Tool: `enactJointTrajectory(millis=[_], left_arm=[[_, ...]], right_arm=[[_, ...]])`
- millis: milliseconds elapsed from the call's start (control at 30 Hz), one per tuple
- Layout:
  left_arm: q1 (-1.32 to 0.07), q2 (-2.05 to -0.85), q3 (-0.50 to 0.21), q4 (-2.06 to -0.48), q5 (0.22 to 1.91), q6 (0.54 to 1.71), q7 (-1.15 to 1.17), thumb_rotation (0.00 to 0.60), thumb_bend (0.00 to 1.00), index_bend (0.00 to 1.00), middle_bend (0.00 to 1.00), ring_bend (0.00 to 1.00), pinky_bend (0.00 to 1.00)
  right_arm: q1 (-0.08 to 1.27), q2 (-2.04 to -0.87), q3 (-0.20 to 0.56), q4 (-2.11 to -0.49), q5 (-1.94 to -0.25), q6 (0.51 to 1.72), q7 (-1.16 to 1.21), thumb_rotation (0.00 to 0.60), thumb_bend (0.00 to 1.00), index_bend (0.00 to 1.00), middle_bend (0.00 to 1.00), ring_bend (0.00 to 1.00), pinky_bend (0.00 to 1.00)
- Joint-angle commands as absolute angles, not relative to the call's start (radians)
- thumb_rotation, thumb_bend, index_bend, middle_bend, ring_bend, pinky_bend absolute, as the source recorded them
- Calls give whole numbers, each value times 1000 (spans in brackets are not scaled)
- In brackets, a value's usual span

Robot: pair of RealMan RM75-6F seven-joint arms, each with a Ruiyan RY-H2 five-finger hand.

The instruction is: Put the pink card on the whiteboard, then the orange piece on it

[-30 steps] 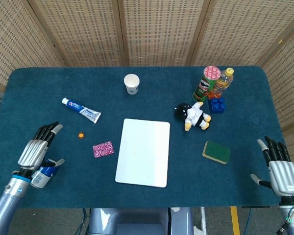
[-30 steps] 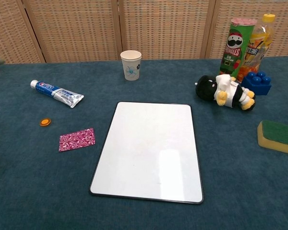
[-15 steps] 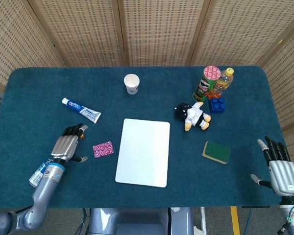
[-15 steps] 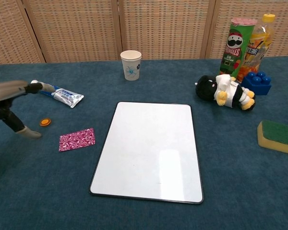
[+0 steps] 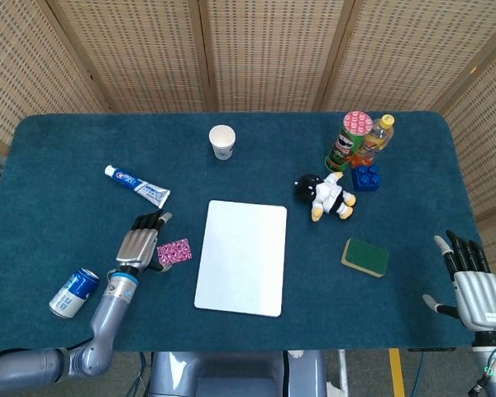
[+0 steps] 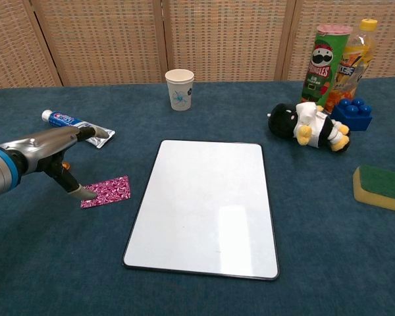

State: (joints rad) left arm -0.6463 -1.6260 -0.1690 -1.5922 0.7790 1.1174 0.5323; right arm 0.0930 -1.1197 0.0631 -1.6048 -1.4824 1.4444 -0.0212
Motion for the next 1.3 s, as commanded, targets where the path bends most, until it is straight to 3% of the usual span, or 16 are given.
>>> enactJointTrajectory(millis=[33,667,1300], left_arm=[[-645,-1648,-157,-1565,800,1121,519,600,0,77,0,0,0],[-634,-1714,-129,-1463,839,1104,505,600,0,77,0,0,0],[-625,-1696,-161,-1347,812,1049,477,600,0,77,0,0,0]], right_arm=[[93,-1119,63,-1605,-1482,1444,-19,600,0,0,0,0,0],[94,-1116,62,-1607,-1483,1441,-11,600,0,0,0,0,0],[94,-1114,62,-1609,-1482,1439,-9,600,0,0,0,0,0]])
